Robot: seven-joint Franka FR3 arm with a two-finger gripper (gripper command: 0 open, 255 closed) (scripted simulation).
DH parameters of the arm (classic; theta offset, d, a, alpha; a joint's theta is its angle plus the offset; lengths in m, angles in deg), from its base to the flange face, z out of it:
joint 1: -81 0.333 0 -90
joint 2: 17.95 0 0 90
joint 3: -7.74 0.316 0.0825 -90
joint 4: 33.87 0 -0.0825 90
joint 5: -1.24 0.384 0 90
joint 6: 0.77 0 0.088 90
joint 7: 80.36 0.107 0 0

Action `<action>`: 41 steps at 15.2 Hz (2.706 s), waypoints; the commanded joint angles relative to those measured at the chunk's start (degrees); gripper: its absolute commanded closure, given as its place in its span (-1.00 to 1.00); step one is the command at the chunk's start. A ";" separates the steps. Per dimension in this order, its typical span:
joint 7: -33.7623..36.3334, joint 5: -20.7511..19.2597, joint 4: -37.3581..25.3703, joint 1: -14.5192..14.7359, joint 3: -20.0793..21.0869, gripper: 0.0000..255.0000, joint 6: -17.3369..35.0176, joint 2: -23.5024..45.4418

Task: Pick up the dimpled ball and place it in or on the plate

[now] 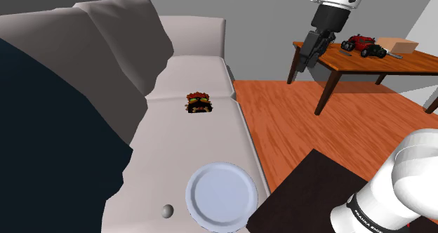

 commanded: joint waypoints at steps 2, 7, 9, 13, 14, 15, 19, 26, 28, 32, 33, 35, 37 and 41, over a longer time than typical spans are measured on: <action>1.10 0.48 1.16 0.29 1.07 -1.00 1.31 0.17; 6.55 2.92 5.92 1.91 6.48 -1.00 8.12 2.28; 8.73 3.86 7.33 2.62 8.66 -1.00 10.96 3.73; 13.09 5.52 9.23 3.95 13.06 -1.00 16.77 7.70; 14.20 5.86 9.52 4.27 14.16 -1.00 18.25 8.91; 15.32 6.16 9.72 4.55 15.27 -1.00 19.73 10.20; 19.96 6.81 9.77 5.47 19.66 -1.00 25.63 16.19; 29.52 4.48 6.87 6.12 26.97 -1.00 35.32 29.45; 32.82 2.62 5.36 6.20 28.78 -1.00 37.76 33.80; 40.34 -2.94 1.43 6.92 31.34 -1.00 41.81 43.14; 42.35 -4.63 0.25 7.33 31.65 -1.00 42.60 45.57; 46.37 -8.16 -2.35 8.50 31.83 -1.00 43.90 50.46; 50.18 -11.61 -5.27 10.17 31.42 -1.00 44.80 55.32; 56.57 -17.33 -12.01 14.48 29.48 -1.00 45.59 64.74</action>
